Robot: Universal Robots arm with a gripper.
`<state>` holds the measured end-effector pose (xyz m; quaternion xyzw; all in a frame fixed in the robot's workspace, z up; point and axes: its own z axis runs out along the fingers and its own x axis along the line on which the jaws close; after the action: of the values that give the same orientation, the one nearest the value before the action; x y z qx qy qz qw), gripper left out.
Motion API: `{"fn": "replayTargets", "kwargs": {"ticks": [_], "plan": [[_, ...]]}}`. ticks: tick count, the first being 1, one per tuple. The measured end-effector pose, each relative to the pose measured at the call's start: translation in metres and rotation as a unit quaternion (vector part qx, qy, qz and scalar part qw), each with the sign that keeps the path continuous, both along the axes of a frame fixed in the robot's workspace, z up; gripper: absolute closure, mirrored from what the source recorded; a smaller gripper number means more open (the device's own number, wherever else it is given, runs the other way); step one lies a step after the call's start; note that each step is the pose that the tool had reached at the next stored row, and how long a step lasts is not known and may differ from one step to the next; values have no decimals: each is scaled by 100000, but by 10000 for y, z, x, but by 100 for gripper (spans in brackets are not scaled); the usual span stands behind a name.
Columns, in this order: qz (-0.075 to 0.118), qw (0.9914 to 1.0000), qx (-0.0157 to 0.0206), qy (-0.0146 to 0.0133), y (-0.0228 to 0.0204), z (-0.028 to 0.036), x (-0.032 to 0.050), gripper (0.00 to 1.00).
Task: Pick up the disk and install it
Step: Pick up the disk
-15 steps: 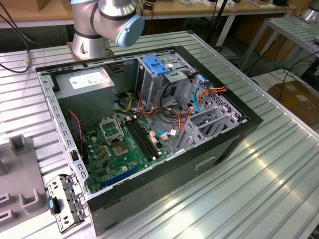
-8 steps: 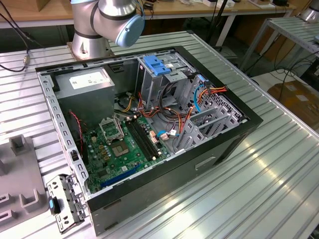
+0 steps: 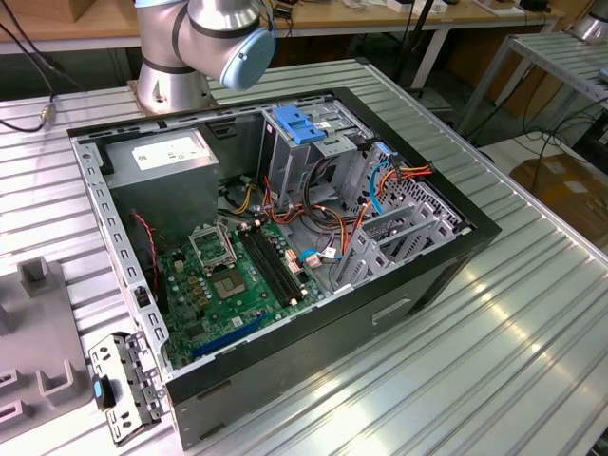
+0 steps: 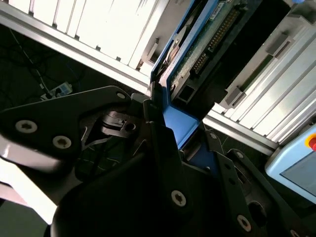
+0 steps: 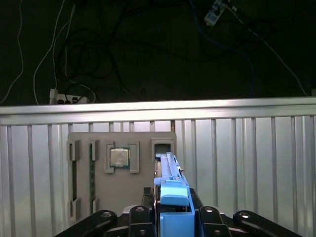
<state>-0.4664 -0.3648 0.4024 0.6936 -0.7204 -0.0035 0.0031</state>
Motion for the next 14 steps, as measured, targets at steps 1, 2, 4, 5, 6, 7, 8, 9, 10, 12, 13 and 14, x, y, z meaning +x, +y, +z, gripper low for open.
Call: {"fn": "replayTargets", "kwargs": {"ticks": [1,2,4,5,6,7,8,9,10,12,13,14], "plan": [[0,100000,1,-5,0,27,0,63],[0,100000,-1,1,0,51,0,63],[-1,100000,4,-5,0,73,-1,63],[0,100000,1,-2,0,103,0,63],[-1,100000,2,-2,0,121,0,63],[-2,100000,1,0,0,132,0,63],[1,100000,1,-4,0,150,0,63],[-1,100000,2,-5,0,167,0,63],[-1,100000,1,-2,0,179,0,63],[1,100000,1,-2,0,211,0,63],[0,100000,1,-5,0,222,0,63],[0,100000,3,-3,0,235,0,63]]}}
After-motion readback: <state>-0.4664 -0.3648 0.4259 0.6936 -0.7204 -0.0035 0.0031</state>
